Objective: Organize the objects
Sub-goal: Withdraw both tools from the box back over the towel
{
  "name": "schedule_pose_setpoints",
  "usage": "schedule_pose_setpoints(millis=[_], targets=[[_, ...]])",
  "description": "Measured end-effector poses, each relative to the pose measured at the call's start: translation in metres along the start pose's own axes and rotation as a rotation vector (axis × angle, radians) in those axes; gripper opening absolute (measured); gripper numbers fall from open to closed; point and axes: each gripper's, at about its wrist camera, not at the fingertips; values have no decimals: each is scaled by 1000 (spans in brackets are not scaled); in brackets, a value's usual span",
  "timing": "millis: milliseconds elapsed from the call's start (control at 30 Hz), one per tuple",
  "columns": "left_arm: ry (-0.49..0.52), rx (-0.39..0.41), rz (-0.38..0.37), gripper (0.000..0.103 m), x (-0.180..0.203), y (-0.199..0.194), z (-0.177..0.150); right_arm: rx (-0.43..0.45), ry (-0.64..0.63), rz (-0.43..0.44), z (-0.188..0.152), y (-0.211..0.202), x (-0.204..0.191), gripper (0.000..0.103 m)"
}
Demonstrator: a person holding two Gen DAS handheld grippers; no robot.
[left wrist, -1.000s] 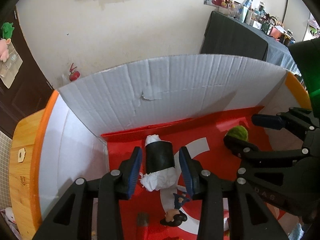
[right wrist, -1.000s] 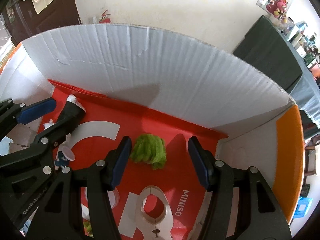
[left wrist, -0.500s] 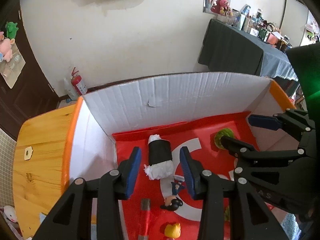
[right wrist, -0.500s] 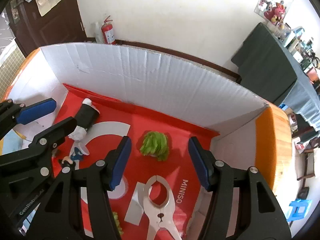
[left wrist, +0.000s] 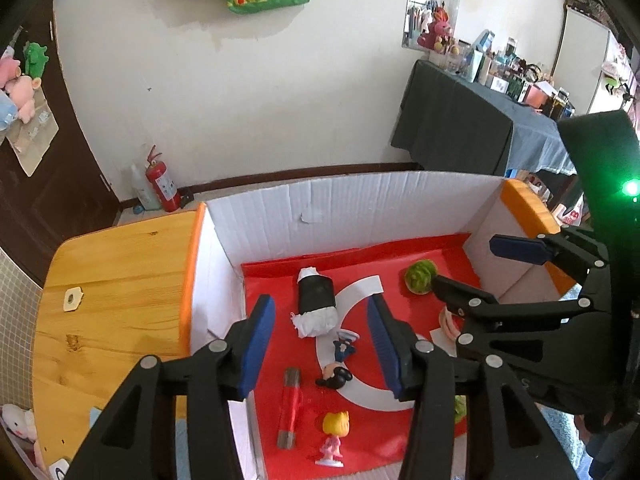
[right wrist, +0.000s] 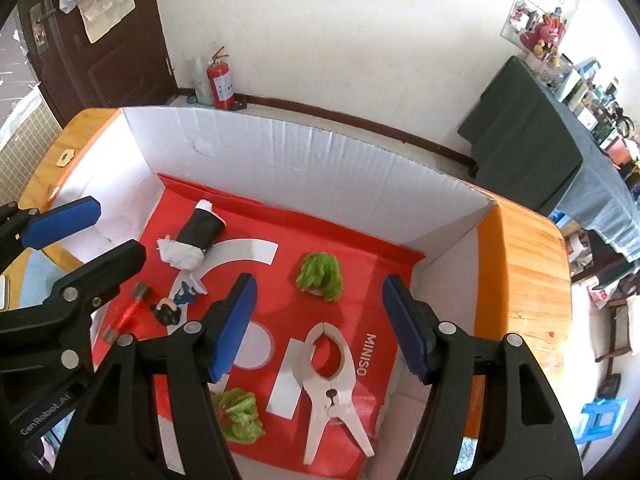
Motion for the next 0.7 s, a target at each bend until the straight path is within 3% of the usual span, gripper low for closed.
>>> schedule_pose_setpoints(millis=[567,700], targets=[[-16,148,34,70,-8,-80,-13,132,23,-7,-11,-56,-5,71],[-18,181,38,74,-9,-99,-24,175,28,8,-23,-73,-7,78]])
Point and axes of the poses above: each gripper's, at about its wrist camera, not at the fingertips, and y roughly the way its jaws point, x to its right, z to its top, and after that the axes turned 7 degrees about x, right-handed
